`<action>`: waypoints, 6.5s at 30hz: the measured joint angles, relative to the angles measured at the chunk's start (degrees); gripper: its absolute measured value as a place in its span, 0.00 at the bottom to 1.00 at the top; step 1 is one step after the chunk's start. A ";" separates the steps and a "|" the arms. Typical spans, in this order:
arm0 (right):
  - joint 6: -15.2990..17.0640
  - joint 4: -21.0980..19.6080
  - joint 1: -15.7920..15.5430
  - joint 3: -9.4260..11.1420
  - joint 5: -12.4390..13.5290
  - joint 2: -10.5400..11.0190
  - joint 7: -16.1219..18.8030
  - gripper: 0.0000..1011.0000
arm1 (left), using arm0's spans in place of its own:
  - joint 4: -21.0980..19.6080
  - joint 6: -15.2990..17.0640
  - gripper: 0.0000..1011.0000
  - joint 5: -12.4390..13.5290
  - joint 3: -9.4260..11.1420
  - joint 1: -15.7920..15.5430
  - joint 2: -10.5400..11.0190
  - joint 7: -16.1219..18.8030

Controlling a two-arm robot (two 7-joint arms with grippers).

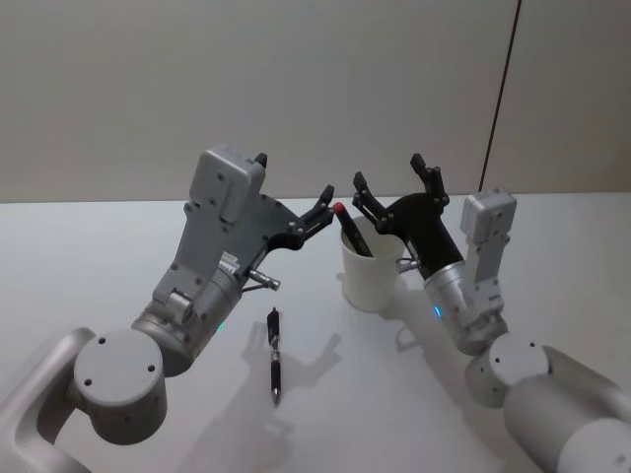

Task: Place the pen into the pen holder.

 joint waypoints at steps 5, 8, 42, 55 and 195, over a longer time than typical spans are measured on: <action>7.83 -11.64 -5.52 0.42 -0.36 1.37 0.03 0.99 | 0.00 0.00 0.99 0.00 0.00 0.00 0.00 0.00; 13.95 -19.78 -9.37 0.75 -0.52 2.36 -0.02 0.99 | 0.00 0.00 0.99 0.00 0.00 0.00 0.00 0.00; 49.77 -62.25 -29.55 4.39 -5.81 10.03 -4.12 0.99 | 0.00 0.00 0.99 0.00 0.00 0.00 0.00 0.00; 57.53 -67.90 -32.63 6.18 -7.58 12.77 -4.01 0.99 | 0.00 0.00 0.99 0.00 0.00 0.00 0.00 0.00; 65.49 -73.24 -35.59 9.78 -12.85 18.79 -1.61 0.99 | 3.12 34.93 0.99 -20.62 -2.12 3.46 -3.58 10.82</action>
